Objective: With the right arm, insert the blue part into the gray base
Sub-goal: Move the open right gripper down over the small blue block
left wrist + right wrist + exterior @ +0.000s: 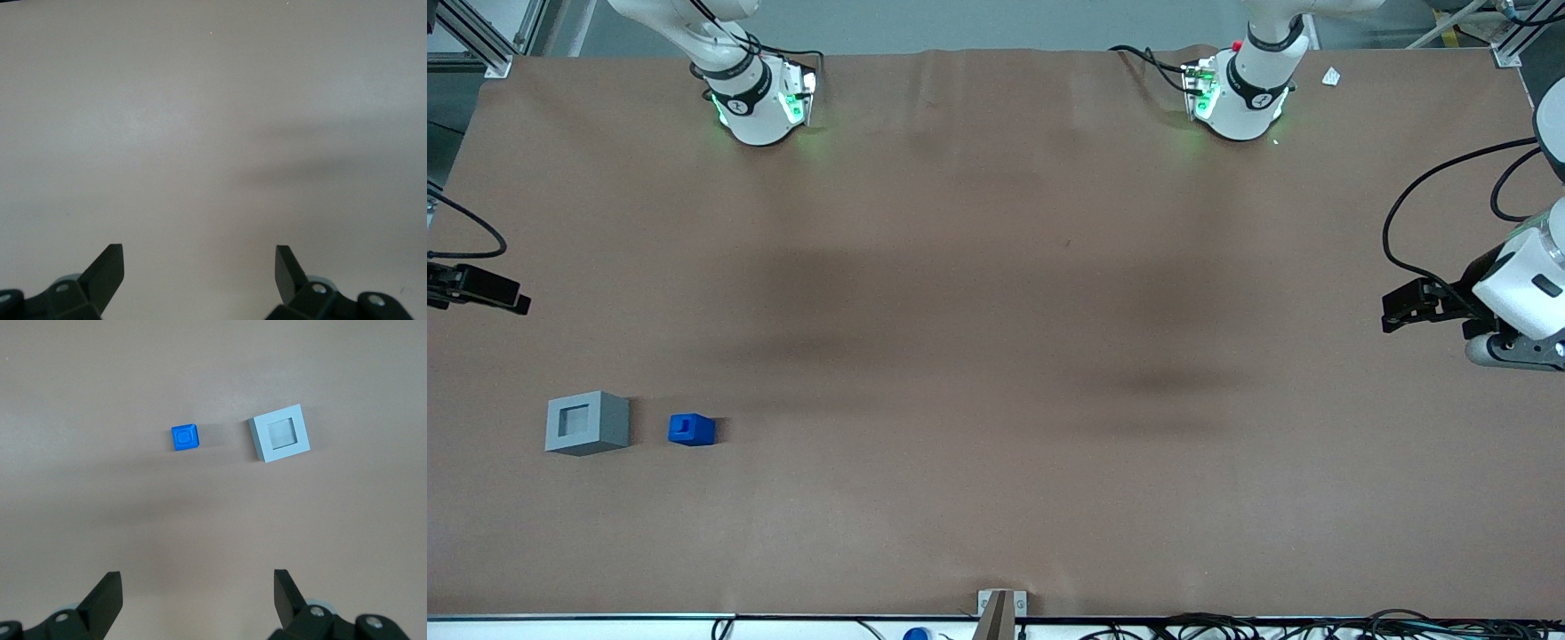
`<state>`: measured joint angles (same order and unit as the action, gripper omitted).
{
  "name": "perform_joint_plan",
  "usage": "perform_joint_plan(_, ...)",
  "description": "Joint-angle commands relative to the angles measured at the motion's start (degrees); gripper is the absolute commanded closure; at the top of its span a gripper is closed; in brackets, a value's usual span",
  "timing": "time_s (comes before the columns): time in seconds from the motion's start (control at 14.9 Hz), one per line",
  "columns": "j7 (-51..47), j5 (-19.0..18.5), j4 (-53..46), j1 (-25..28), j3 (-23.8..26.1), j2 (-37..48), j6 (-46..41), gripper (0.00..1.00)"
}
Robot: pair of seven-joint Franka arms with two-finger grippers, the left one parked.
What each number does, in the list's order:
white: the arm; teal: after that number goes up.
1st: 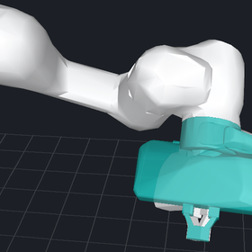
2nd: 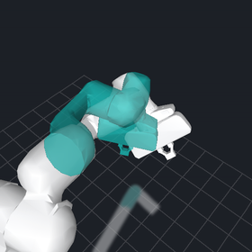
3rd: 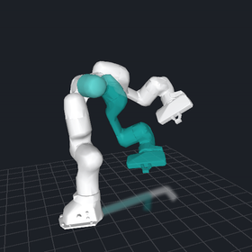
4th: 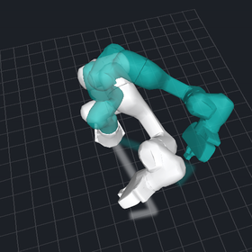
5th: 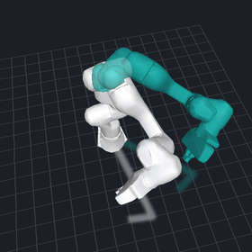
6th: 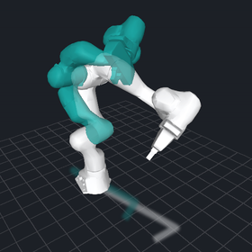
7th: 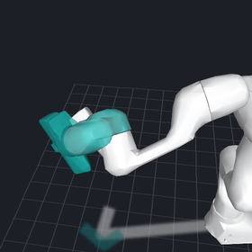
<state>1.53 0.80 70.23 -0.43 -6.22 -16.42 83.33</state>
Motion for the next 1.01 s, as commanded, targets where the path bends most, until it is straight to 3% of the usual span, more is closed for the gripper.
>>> perform_joint_plan(0.0, -1.0, -1.1, 0.3, 0.1, 0.6, 1.0, -0.7, 0.00)
perform_joint_plan(0.6, -0.7, -1.1, 1.1, -0.4, 0.7, 0.1, 0.3, 0.00)
perform_joint_plan(0.94, -0.9, -0.3, 12.0, -0.8, 0.7, -1.6, 13.3, 0.00)
